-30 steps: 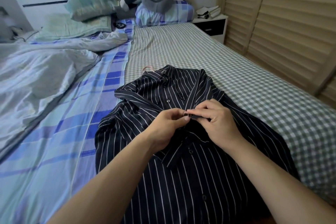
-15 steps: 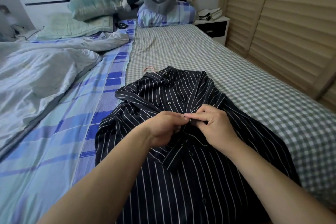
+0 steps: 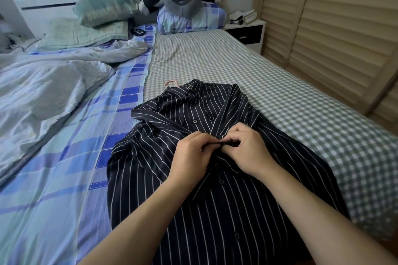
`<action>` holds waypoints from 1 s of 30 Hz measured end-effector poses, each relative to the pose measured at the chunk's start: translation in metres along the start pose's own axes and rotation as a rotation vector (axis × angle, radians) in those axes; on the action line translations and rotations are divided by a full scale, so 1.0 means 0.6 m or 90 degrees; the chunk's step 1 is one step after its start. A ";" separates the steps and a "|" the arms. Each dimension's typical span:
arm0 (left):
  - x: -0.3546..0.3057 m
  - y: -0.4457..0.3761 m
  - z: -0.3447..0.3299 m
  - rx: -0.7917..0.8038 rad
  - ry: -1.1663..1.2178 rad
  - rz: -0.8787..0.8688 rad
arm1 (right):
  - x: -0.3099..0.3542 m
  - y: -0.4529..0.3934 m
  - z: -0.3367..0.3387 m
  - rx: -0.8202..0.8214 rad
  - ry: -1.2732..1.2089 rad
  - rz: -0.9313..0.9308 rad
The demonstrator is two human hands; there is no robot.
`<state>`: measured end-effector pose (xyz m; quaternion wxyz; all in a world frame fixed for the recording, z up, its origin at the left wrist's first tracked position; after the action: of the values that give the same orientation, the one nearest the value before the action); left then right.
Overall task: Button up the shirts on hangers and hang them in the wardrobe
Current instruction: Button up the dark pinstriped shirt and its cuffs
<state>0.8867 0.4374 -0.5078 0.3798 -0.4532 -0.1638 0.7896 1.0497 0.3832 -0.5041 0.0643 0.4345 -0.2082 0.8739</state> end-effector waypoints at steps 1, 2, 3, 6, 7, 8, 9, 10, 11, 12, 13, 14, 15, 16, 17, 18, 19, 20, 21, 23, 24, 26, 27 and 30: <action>0.001 0.001 -0.002 -0.002 -0.027 -0.032 | 0.000 0.000 -0.002 -0.006 0.002 -0.005; 0.002 0.002 -0.004 -0.004 -0.053 -0.056 | 0.000 0.000 -0.004 -0.008 0.008 -0.004; 0.002 0.003 -0.007 -0.006 -0.081 -0.076 | 0.001 0.001 -0.006 -0.005 0.013 0.004; 0.003 0.001 -0.013 0.025 -0.144 -0.136 | 0.002 0.003 -0.008 0.031 -0.004 0.046; 0.002 0.000 -0.012 0.037 -0.155 -0.158 | 0.002 0.005 -0.006 0.038 0.000 0.065; 0.001 -0.001 -0.011 0.043 -0.168 -0.179 | 0.000 0.005 -0.004 0.036 0.014 0.083; 0.000 -0.002 -0.010 0.042 -0.182 -0.194 | -0.003 0.005 -0.002 0.028 0.031 0.097; -0.001 0.000 -0.008 0.038 -0.191 -0.201 | -0.007 0.005 -0.001 0.017 0.049 0.107; -0.001 0.003 -0.006 0.037 -0.192 -0.199 | -0.009 0.008 -0.001 0.008 0.068 0.113; 0.000 0.008 -0.004 0.041 -0.183 -0.185 | -0.009 0.010 -0.002 0.001 0.079 0.117; 0.000 0.013 -0.002 0.048 -0.158 -0.160 | -0.010 0.011 -0.002 -0.005 0.086 0.118; -0.001 0.016 0.002 0.065 -0.112 -0.119 | -0.011 0.011 -0.001 -0.005 0.091 0.117; -0.001 0.019 0.006 0.095 -0.057 -0.063 | -0.012 0.010 0.003 0.007 0.100 0.110; -0.001 0.021 0.012 0.139 -0.012 -0.005 | -0.012 0.010 0.008 0.040 0.112 0.094; 0.000 0.022 0.020 0.193 0.008 0.041 | -0.010 0.011 0.015 0.093 0.127 0.075; 0.000 0.020 0.032 0.251 0.002 0.069 | -0.005 0.013 0.021 0.147 0.141 0.055; 0.004 0.017 0.046 0.300 -0.019 0.082 | 0.004 0.015 0.029 0.176 0.149 0.038; 0.012 0.013 0.065 0.320 -0.047 0.086 | 0.016 0.015 0.036 0.166 0.131 0.019; 0.024 0.006 0.087 0.300 -0.076 0.085 | 0.027 0.008 0.044 0.111 0.097 0.007; 0.059 -0.013 0.134 0.189 -0.172 0.083 | 0.054 -0.036 0.050 0.006 0.075 0.001; 0.088 -0.024 0.154 0.154 -0.235 0.092 | 0.067 -0.071 0.046 -0.004 0.106 -0.007; 0.147 -0.049 0.182 0.164 -0.349 0.141 | 0.071 -0.158 0.020 0.065 0.214 -0.018; 0.177 -0.059 0.189 0.192 -0.391 0.160 | 0.059 -0.208 0.002 0.103 0.268 -0.032; 0.250 -0.060 0.179 0.248 -0.448 0.172 | 0.000 -0.348 -0.054 0.138 0.402 -0.103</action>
<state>0.7675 0.5826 -0.5175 0.2726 -0.0932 -0.0706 0.9550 1.0876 0.5858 -0.4571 0.1478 0.1621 -0.0489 0.9744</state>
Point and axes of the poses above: each hand's wrist, its own y-axis away from the middle knuckle, its own z-axis out of the back of the hand, x = y × z, the point moved 1 cm from there along -y, towards the middle knuckle, and after that the axes turned 3 degrees about -z, right-handed, at the moved point
